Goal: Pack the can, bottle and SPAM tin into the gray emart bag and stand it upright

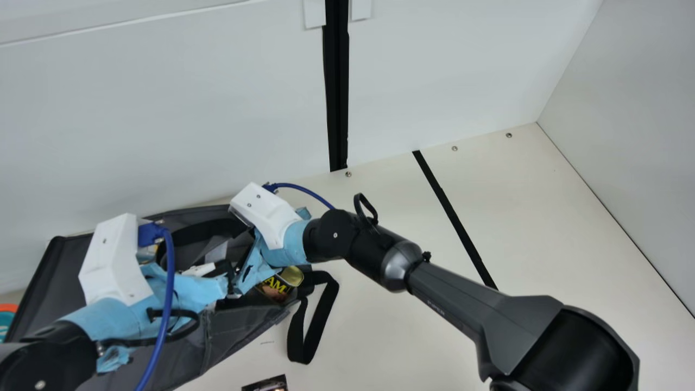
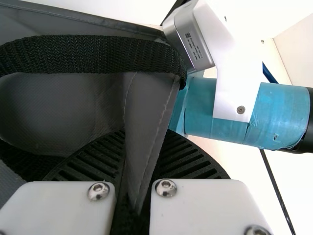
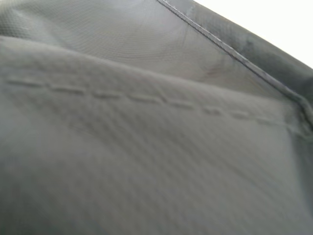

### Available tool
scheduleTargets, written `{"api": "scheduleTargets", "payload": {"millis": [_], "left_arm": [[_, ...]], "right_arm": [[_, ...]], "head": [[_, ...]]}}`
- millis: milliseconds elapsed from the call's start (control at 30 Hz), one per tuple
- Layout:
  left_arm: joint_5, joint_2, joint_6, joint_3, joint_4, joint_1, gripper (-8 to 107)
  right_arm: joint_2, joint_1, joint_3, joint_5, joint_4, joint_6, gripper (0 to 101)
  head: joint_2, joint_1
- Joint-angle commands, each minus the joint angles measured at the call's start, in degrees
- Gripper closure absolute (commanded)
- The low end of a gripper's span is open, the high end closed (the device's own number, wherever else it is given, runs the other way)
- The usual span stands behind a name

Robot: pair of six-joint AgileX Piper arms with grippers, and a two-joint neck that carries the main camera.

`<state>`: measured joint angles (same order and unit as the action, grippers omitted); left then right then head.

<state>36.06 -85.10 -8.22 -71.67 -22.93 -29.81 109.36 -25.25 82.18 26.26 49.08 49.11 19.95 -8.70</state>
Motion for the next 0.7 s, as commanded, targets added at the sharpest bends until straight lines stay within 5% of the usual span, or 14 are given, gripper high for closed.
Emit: {"api": "scheduleTargets", "payload": {"millis": [0, 667], "left_arm": [[0.0, 0.0, 0.0, 0.0, 0.0, 0.0, 107], [0.0, 0.0, 0.0, 0.0, 0.0, 0.0, 107]], "right_arm": [[-0.3, 0.2, -0.4, 0.1, -0.1, 0.3, 6], [-7.8, 4.7, -8.2, 2.6, 1.8, 5.9, 6]], "head": [[0.0, -1.3], [0.0, -1.3]]}}
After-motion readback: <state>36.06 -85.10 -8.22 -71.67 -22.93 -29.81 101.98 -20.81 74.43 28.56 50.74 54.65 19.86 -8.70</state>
